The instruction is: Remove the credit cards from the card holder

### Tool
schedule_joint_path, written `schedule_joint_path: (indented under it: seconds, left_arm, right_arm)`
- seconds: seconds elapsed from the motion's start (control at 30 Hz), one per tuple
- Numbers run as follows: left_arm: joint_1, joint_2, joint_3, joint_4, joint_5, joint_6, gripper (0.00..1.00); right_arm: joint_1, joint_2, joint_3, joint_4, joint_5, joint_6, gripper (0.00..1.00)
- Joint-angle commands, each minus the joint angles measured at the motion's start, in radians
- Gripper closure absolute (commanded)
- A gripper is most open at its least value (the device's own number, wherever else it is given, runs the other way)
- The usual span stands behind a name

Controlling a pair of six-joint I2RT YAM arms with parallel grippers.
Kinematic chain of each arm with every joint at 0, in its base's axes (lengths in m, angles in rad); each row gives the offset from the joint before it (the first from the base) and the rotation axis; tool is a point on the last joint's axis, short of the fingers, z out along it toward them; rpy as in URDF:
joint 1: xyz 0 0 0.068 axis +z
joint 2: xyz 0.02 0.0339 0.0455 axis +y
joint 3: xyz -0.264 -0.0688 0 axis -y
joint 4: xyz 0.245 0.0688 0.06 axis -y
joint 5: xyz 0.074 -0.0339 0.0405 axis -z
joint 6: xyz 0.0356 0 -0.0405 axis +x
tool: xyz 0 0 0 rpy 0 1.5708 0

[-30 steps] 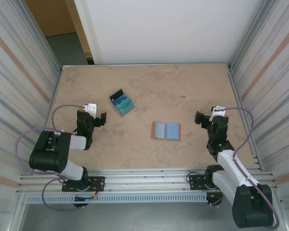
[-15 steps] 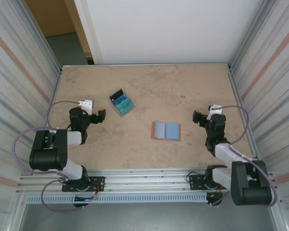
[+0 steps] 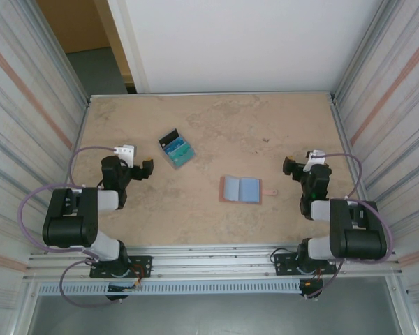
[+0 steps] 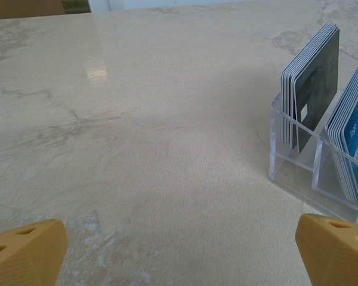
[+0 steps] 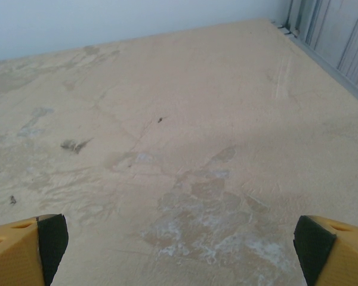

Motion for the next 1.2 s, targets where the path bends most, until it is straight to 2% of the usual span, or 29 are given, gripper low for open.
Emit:
schedule_joint_path:
  seconds: [0.0, 0.1, 0.27, 0.37, 0.43, 1.17]
  left_arm:
    - [-0.007, 0.002, 0.021, 0.007, -0.013, -0.007, 0.01]
    - [-0.006, 0.002, 0.02, 0.008, -0.014, -0.007, 0.01]
    - [-0.007, 0.003, 0.02, 0.008, -0.013, -0.007, 0.01]
    - [-0.008, 0.001, 0.02, 0.007, -0.013, -0.007, 0.01]
    - [-0.008, 0.001, 0.02, 0.007, -0.013, -0.007, 0.01]
    - [-0.009, 0.003, 0.022, 0.007, -0.015, -0.007, 0.01]
  right_arm:
    - [-0.007, 0.077, -0.002, 0.128, -0.01, 0.016, 0.01]
    - [-0.008, 0.135, 0.016, 0.168, -0.01, 0.018, 0.01]
    - [-0.011, 0.127, 0.119, -0.043, -0.007, 0.025, 0.01]
    - [0.023, 0.139, 0.179, -0.146, -0.045, -0.038, 0.01]
    - [0.007, 0.139, 0.171, -0.128, -0.079, -0.031, 0.01]
    - [0.013, 0.14, 0.171, -0.132, -0.065, -0.036, 0.01]
